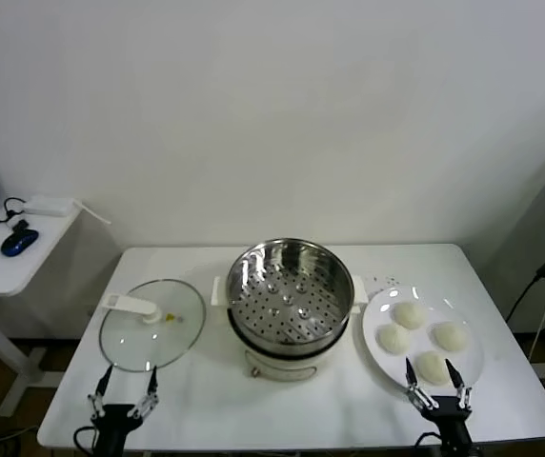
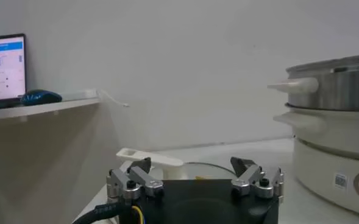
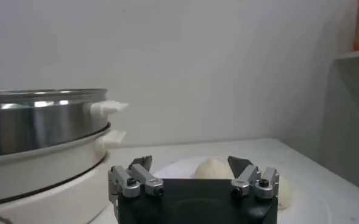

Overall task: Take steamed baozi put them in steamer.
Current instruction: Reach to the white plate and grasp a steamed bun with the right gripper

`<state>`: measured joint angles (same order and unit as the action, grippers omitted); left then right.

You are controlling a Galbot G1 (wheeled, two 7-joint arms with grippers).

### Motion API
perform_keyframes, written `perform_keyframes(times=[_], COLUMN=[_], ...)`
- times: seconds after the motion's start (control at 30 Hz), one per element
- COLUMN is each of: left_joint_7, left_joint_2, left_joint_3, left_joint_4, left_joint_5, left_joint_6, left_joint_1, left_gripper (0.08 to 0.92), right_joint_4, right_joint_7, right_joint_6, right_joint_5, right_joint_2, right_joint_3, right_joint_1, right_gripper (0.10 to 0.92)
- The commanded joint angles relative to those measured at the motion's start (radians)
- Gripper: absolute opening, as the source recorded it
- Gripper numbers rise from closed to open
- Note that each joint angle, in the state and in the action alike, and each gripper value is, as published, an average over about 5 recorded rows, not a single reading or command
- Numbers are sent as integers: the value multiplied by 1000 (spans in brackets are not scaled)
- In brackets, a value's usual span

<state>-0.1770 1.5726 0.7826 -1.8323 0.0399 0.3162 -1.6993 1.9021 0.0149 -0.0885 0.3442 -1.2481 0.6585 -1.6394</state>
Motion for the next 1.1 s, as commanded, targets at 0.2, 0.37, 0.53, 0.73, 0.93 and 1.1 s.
perform_keyframes(times=[0.2, 0.37, 0.53, 0.73, 0.93, 1.1], left_joint_7=[-5, -9, -15, -21, -24, -27], left_joint_2=[-13, -21, -26, -33, -33, -31], left_joint_3=[-5, -6, -9, -14, -20, -23], left_joint_4=[-4, -4, 5, 14, 30, 45], left_joint_5=[-2, -6, -13, -31, -50, -63], left_joint_6=[8, 18, 26, 35, 47, 57], left_joint_1=[5, 5, 8, 9, 10, 13], left_gripper=[823, 823, 823, 823, 823, 823], right_joint_4=[37, 6, -74, -228, -385, -528], right_joint_7=[11, 223, 465, 703, 933, 1067], right_joint_6=[601, 777, 775, 643, 437, 329], right_joint_5=[-12, -59, -144, -265, -287, -219], right_joint_2=[357, 607, 817, 963, 962, 859], right_joint_3=[-37, -105, -268, -719, -1424, -1871], right_joint_1=[350, 447, 608, 1027, 1681, 2097], right_gripper=[823, 823, 823, 823, 823, 823])
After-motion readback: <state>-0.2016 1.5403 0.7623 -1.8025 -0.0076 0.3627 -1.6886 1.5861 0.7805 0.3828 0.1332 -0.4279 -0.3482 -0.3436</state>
